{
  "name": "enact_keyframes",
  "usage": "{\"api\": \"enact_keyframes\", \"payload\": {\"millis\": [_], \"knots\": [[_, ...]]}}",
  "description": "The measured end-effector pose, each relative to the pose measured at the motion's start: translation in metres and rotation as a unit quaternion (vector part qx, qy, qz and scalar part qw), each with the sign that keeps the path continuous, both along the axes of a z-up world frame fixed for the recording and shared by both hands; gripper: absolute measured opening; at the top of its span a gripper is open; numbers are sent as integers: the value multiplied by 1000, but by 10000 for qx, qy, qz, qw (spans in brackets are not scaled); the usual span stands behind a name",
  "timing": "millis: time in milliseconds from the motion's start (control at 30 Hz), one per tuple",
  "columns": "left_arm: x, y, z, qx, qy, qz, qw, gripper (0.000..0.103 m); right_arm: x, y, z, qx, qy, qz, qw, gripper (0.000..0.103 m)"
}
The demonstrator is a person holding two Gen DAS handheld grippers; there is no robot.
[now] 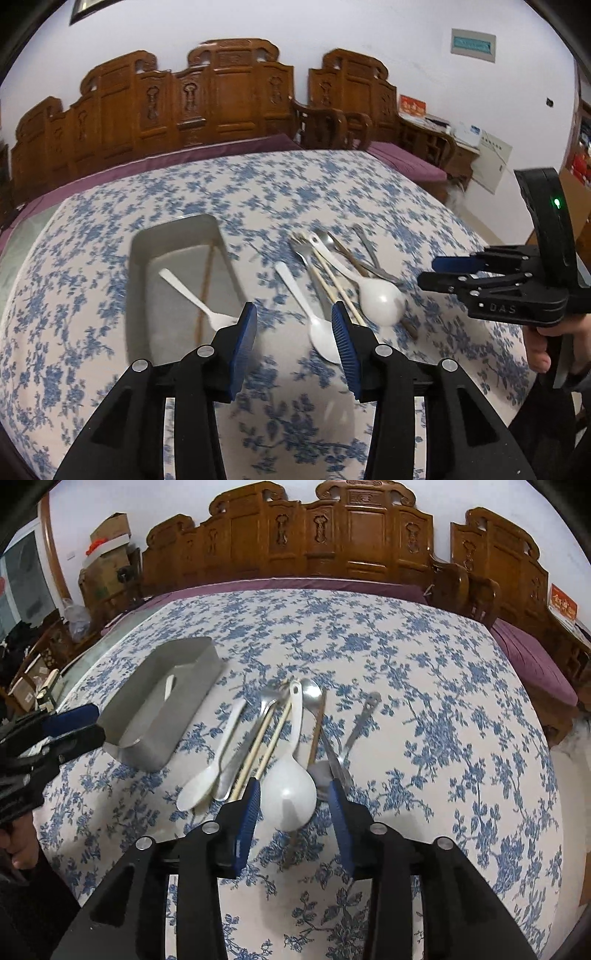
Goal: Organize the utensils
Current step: 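Reach the left tool to the pile and grasp a white plastic spoon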
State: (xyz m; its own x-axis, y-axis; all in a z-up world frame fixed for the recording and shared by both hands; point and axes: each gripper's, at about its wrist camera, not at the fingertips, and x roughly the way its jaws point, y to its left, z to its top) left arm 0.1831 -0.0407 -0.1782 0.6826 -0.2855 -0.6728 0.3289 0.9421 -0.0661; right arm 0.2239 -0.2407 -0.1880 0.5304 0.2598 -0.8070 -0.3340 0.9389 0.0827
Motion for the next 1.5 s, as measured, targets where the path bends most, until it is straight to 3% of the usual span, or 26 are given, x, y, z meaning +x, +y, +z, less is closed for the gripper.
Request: {"api": "enact_keyframes", "payload": {"millis": [633,967,1167,1500], "knots": [[17,-59,-62,481,461,-338,9972,40,-27,-20,-9,65,134,106,9998,41],[29,-57,-83,696,666,-173,9952,38,-35,-26,-5,155,43,140,9998,41],[30,-53,-86,684,657,-132,9954,24,-33,-29,-6,167,58,111,9998,41],[28,-47,-78,430,597,-190,9971,22,-34,-23,-15,83,131,169,9997,43]]}}
